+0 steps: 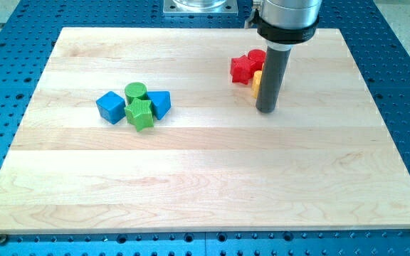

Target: Push your arm diagonally bottom right to the yellow heart

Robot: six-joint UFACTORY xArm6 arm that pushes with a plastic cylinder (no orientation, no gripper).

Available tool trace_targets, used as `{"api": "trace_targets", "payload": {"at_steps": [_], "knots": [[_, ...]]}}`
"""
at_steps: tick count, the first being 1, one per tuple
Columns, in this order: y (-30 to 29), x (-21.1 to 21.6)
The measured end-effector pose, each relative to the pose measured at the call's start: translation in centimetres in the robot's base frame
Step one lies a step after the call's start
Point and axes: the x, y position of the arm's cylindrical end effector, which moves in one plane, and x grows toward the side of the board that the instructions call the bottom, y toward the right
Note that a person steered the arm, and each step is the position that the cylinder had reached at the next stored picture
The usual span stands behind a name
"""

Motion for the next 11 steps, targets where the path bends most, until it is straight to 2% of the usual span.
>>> {"api": "trace_targets", "payload": {"at_steps": [4,7,9,11], "knots": [[6.3,2.9],[11.7,9.9],[10.6,9.7],[5.3,6.9]]}}
